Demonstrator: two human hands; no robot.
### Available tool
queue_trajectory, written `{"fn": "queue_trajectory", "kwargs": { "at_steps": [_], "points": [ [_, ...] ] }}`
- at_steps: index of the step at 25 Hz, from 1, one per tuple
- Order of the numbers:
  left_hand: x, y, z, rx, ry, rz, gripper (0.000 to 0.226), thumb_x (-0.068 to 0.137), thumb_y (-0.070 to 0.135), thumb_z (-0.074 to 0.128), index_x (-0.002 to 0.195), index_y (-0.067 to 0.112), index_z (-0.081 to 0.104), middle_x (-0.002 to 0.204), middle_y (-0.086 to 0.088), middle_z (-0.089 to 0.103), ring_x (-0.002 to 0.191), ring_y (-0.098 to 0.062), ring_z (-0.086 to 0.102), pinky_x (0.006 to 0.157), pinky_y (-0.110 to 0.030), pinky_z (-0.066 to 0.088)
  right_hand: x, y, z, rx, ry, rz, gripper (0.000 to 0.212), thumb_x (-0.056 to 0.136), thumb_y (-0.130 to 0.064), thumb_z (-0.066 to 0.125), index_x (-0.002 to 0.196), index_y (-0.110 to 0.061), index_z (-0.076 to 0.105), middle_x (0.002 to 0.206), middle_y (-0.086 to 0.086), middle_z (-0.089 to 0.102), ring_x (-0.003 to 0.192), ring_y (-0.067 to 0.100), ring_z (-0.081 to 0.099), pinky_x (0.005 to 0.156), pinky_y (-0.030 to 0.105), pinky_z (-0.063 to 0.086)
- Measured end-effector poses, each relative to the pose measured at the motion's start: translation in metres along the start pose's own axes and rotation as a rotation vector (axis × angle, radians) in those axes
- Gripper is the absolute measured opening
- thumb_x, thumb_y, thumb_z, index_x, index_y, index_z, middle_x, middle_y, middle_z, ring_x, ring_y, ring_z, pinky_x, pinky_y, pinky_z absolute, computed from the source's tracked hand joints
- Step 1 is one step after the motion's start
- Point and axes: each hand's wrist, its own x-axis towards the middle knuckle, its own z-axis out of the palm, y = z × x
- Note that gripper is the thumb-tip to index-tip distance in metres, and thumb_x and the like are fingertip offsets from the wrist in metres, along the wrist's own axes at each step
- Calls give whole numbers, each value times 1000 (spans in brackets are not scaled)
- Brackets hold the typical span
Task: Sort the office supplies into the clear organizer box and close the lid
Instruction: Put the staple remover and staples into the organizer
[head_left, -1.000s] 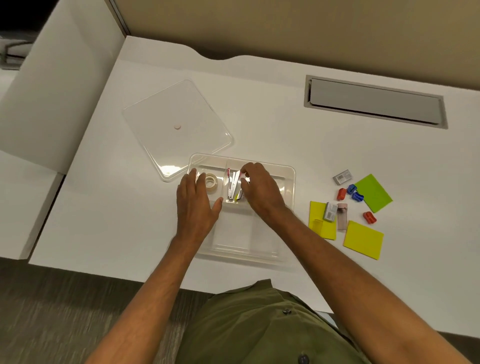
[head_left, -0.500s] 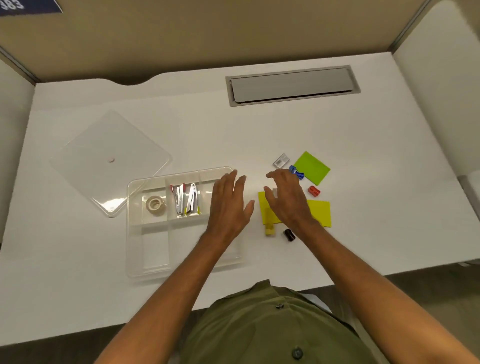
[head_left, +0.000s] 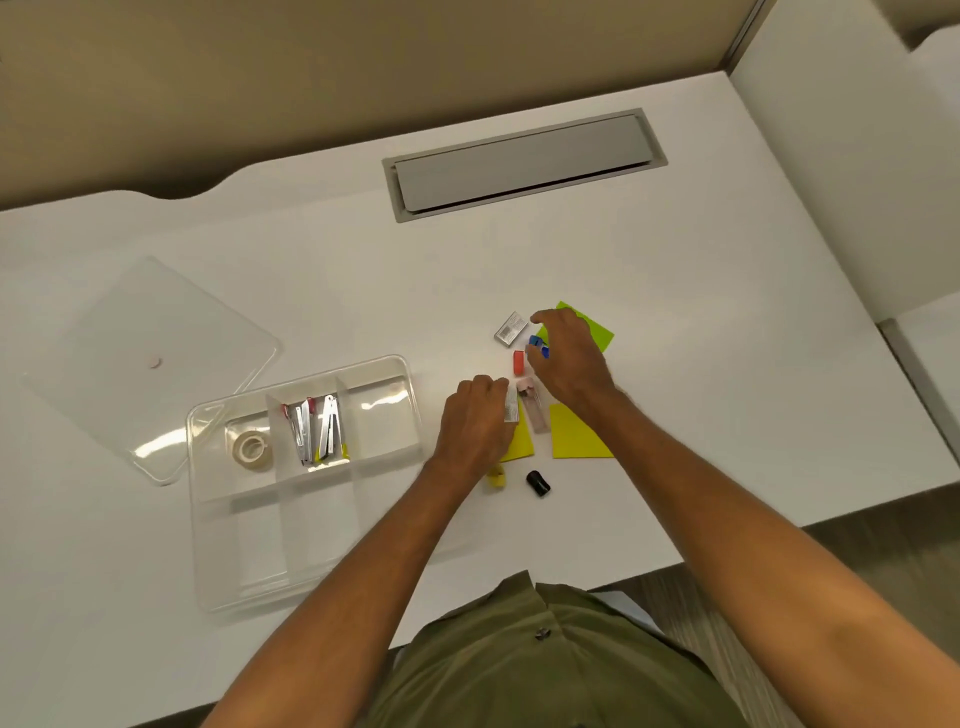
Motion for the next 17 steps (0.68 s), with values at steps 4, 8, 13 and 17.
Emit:
{"fn": "queue_trajectory", "kwargs": {
  "at_steps": [4,8,13,17],
  "points": [
    [10,0,3,49,14,14,36,91,24,58,126,15,56,116,-8,57,100,-28,54,77,-38,43,23,-8,10,-148,-55,-50,48,91,-26,67,135,-13,53,135,9,55,126,32,47,99,44,46],
    [14,-4,4,28,34,21,34,92,29,58,124,16,58,112,-7,58,97,-27,54,78,-37,42,39,-12,19,-294,-57,-72,53,87,-40,71,132,-15,55,129,8,59,118,32,52,94,43,45],
    [16,-7,0,-59,51,44,36,95,29,58,127,13,57,120,-9,60,103,-28,56,86,-38,43,47,-11,24,-296,-52,-83,48,85,-36,72,126,-15,56,122,9,61,112,32,55,91,44,46],
    [6,-6,-20,-184,116,62,41,93,26,63,131,12,56,123,-9,61,105,-28,56,89,-40,45,45,-16,20,-93,-56,-19,46,84,-26,74,124,-14,57,119,9,60,114,29,53,91,41,48]
  ]
}}
